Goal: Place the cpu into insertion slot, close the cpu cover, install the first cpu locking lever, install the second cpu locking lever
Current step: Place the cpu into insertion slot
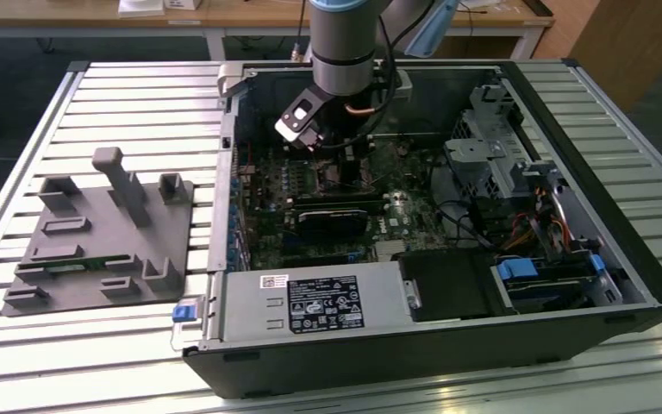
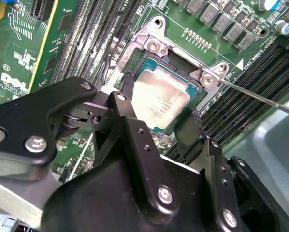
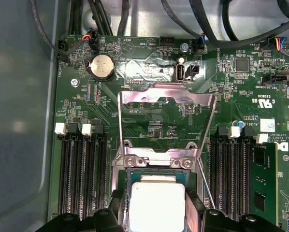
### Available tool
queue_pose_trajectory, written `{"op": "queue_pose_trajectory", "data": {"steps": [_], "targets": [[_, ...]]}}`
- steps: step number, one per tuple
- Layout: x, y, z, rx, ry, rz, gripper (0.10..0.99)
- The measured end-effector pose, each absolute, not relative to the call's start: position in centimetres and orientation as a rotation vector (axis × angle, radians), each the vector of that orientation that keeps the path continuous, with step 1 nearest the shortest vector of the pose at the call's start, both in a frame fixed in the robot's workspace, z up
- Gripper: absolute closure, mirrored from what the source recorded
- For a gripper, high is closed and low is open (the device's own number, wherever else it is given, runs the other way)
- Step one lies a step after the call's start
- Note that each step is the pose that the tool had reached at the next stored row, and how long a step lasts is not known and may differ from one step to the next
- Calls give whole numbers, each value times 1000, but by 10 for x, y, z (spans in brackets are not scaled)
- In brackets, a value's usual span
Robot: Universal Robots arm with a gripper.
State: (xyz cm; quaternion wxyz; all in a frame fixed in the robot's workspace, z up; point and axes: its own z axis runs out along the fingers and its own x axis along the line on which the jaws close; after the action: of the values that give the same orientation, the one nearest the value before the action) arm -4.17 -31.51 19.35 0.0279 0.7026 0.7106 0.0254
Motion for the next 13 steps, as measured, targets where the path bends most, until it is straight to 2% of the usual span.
{"op": "queue_pose_trajectory", "data": {"steps": [13], "targets": [[-42,-315,216,2169,2194,78,475]]}}
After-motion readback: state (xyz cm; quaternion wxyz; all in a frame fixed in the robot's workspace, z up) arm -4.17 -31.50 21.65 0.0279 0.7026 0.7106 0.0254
